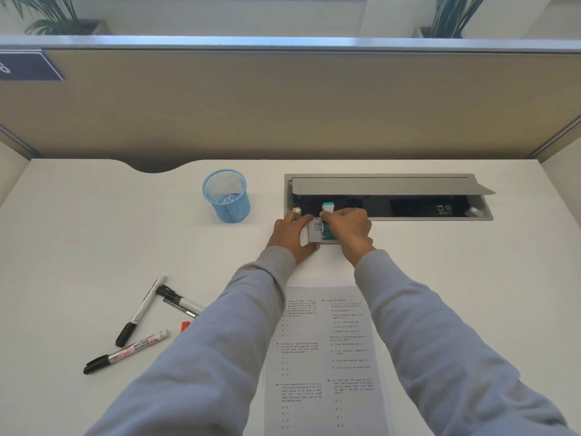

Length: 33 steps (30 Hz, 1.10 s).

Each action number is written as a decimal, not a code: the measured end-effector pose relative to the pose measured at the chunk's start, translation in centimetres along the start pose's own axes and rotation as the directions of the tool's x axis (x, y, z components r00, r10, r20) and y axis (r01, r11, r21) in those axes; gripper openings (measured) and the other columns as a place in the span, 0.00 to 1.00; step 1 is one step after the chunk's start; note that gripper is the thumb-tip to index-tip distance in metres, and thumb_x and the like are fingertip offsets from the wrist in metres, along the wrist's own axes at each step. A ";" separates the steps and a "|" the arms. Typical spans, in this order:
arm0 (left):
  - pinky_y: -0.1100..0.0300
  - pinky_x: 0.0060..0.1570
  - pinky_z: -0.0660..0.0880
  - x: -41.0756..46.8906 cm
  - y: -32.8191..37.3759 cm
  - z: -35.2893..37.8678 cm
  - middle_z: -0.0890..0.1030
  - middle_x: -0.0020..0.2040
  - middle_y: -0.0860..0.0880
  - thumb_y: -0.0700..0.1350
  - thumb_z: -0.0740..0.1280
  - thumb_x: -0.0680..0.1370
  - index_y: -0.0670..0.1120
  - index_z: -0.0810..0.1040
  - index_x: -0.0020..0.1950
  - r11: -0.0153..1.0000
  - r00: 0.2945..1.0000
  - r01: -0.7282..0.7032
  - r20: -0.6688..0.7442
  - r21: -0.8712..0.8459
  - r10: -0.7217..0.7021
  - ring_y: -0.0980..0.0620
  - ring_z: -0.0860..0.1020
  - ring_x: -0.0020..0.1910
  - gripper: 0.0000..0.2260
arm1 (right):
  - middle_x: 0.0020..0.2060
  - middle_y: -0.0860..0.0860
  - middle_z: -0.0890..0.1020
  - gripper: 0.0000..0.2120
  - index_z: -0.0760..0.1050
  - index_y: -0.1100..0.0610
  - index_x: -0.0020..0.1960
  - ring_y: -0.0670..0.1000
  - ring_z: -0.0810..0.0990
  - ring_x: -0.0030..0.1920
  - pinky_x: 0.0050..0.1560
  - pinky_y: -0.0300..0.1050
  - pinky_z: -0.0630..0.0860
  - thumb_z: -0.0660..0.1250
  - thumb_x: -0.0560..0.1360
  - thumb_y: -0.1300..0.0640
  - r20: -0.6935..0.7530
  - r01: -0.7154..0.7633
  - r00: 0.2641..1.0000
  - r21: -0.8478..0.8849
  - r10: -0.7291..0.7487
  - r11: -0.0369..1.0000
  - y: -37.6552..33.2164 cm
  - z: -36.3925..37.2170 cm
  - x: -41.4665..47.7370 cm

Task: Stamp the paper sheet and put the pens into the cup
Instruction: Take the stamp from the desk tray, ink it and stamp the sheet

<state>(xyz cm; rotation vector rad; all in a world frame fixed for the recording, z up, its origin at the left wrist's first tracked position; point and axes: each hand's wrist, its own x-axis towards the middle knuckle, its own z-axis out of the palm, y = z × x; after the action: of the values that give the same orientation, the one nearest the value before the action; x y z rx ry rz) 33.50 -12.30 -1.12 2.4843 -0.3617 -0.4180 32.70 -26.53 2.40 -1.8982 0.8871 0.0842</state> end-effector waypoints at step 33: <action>0.60 0.49 0.72 2.5 2.1 -3.0 0.83 0.57 0.49 0.57 0.67 0.79 0.48 0.79 0.64 0.976 0.997 0.007 -0.069 -0.218 -0.023 0.52 0.78 0.50 0.18 | 0.59 0.45 0.73 0.15 0.70 0.47 0.62 0.43 0.77 0.57 0.47 0.24 0.76 0.71 0.79 0.55 -0.156 0.585 0.810 0.149 -0.565 0.797 7.9 -2.5 -6.9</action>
<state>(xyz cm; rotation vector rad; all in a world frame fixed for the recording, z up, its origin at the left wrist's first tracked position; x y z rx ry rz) 36.57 -13.35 1.95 2.2822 -0.2538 -0.3547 22.07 -26.73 0.55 -1.9222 0.3281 -0.4619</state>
